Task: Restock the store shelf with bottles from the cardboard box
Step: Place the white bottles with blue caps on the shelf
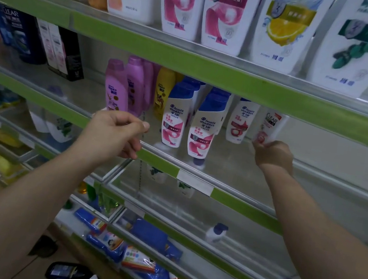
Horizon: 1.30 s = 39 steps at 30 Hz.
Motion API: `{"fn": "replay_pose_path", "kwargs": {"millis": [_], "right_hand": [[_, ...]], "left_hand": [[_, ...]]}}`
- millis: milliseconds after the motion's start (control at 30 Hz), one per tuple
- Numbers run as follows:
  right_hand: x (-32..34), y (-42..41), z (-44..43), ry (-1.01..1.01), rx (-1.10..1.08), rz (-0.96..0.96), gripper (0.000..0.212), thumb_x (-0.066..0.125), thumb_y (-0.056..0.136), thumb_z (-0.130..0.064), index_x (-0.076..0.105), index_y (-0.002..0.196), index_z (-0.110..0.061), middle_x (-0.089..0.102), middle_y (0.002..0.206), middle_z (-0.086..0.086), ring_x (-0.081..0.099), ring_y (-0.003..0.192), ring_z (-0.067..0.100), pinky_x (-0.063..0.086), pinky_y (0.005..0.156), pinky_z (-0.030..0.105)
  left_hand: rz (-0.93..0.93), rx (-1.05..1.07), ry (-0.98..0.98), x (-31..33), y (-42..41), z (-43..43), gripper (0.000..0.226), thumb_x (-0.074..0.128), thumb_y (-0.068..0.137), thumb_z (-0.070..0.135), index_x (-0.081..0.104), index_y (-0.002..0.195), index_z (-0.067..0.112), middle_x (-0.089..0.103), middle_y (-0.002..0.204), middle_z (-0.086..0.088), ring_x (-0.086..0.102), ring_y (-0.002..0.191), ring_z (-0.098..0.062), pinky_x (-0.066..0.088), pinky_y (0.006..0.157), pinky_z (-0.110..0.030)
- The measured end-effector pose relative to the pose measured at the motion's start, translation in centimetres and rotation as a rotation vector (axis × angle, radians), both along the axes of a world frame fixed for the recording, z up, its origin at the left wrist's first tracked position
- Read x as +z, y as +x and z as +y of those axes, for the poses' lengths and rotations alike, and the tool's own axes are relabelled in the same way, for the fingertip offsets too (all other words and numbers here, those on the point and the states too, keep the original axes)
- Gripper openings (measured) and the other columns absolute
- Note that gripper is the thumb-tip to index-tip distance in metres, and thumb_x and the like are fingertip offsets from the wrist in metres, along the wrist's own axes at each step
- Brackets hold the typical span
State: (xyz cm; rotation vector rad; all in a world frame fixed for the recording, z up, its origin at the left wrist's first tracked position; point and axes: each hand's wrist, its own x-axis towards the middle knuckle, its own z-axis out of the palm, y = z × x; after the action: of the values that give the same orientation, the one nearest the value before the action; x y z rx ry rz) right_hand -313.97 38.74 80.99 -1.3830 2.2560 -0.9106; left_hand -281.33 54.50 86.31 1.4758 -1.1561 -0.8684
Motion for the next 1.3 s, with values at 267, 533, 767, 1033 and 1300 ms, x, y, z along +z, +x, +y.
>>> {"fn": "replay_pose_path", "kwargs": {"millis": [267,533,767,1033,1300], "right_hand": [[1.0,-2.0,0.6,0.046,0.114,0.048,0.04,0.058,0.094,-0.049,0.066,0.11,-0.013,0.068,0.109,0.015,0.064,0.098,0.035,0.051,0.087,0.038],[0.9,-1.4,2.7,-0.047,0.19,0.051,0.068,0.052,0.089,-0.063,0.068,0.104,0.001,0.066,0.114,0.029,0.064,0.102,0.044,0.051,0.09,0.045],[0.0,7.2,12.1,-0.199,0.456,-0.188,0.027,0.062,0.077,-0.05,0.061,0.073,-0.024,0.06,0.07,-0.001,0.064,0.078,0.032,0.054,0.076,0.045],[-10.4,21.7,22.9,0.221,1.098,0.017,0.018,0.071,0.082,-0.04,0.06,0.076,-0.027,0.064,0.07,-0.012,0.064,0.071,0.014,0.047,0.06,0.029],[-21.3,30.7,24.4,0.579,1.305,0.409,0.02,0.062,0.086,-0.035,0.066,0.104,-0.027,0.071,0.1,0.001,0.066,0.097,0.026,0.047,0.071,0.029]], "left_hand": [[-0.013,0.061,-0.012,-0.1,-0.3,1.7,0.017,0.068,0.092,0.02,0.072,0.091,0.004,0.066,0.059,-0.01,0.063,0.048,-0.023,0.056,0.061,-0.035],[-0.005,0.206,0.099,-3.9,0.8,6.1,0.011,0.067,0.093,0.012,0.072,0.085,0.005,0.063,0.06,-0.016,0.058,0.045,-0.025,0.051,0.048,-0.025],[-0.104,0.422,0.424,-12.6,6.0,12.6,0.023,0.068,0.091,0.027,0.071,0.086,0.005,0.071,0.075,-0.011,0.065,0.062,-0.019,0.05,0.056,-0.025],[-0.077,0.58,0.69,-22.3,11.1,20.6,0.019,0.073,0.085,0.033,0.07,0.072,0.018,0.069,0.073,-0.001,0.065,0.075,-0.021,0.057,0.072,-0.037],[0.062,0.551,0.84,-30.8,17.1,23.8,0.011,0.067,0.091,0.028,0.067,0.088,0.018,0.065,0.079,0.001,0.06,0.073,-0.016,0.047,0.066,-0.028]]}}
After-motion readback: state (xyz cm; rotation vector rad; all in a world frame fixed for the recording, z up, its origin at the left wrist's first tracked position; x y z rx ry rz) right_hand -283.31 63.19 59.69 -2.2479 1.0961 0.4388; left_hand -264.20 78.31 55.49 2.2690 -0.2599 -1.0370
